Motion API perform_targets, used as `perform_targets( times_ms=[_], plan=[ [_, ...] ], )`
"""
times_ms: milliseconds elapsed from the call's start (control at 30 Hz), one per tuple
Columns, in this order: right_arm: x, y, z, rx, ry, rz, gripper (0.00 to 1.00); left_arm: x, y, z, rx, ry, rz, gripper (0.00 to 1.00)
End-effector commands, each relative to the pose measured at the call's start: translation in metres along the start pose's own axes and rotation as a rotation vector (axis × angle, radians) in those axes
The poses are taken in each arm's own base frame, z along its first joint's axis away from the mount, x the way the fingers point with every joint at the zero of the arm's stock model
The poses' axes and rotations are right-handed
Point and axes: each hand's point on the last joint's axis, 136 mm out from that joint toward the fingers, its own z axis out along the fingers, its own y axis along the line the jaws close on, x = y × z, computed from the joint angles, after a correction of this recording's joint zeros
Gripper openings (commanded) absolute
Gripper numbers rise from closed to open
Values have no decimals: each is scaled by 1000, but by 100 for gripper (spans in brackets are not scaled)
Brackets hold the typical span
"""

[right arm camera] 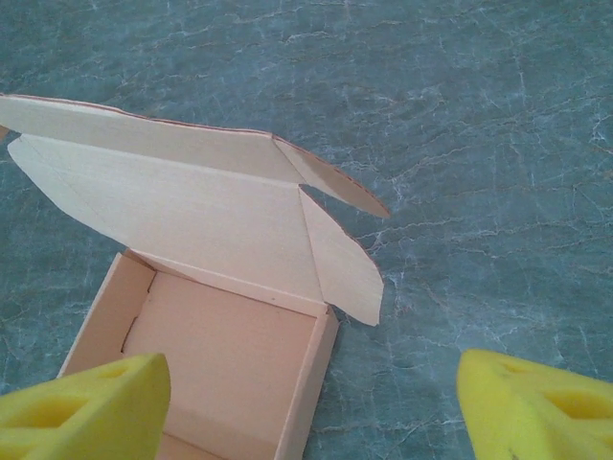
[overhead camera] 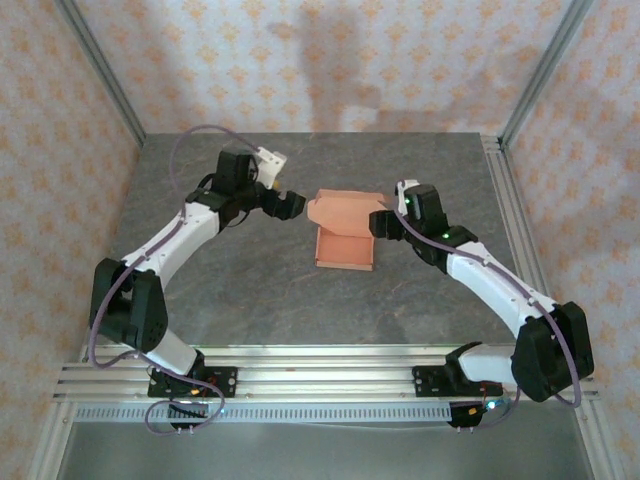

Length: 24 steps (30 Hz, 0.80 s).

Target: Fold the paper box

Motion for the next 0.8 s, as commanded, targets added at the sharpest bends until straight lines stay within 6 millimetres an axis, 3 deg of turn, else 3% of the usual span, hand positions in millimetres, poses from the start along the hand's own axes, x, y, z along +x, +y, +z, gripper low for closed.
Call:
perform_targets(
  times_ms=[0,300,367,433,500,767],
  plan=[
    [-14,7,-10,-39,-21,-29,78,6,-25,14,88,113,137,97],
    [-5,8,-10,-58,-5,-18,78,8,-23,45,157,314,252,91],
    [-2,7,-10,-55,-4,-15,78,15,-19,55,177,371,263,83],
    [1,6,-9,-51,0,-14,78,15,-16,60,176,395,272,66],
    [2,5,-9,-48,-1,-12,78,15,-14,62,181,414,281,64],
    [4,2,-7,-39,0,-12,78,25,-6,64,171,470,307,40]
  ],
)
